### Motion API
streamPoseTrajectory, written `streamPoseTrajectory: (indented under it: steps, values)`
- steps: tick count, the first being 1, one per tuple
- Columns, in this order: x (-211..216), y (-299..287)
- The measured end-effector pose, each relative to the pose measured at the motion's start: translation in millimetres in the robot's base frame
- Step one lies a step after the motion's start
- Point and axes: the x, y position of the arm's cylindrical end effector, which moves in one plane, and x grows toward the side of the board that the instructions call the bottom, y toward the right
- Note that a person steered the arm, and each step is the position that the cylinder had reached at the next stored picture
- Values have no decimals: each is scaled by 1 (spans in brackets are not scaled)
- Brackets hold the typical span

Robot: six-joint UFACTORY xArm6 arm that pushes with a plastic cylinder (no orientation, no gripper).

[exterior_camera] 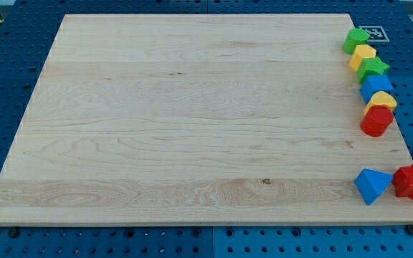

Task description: Push the blue cube left to the yellow heart

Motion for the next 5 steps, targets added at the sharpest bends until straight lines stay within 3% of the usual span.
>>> streamPoseTrajectory:
  steps: [5]
  values:
    - [-37,1]
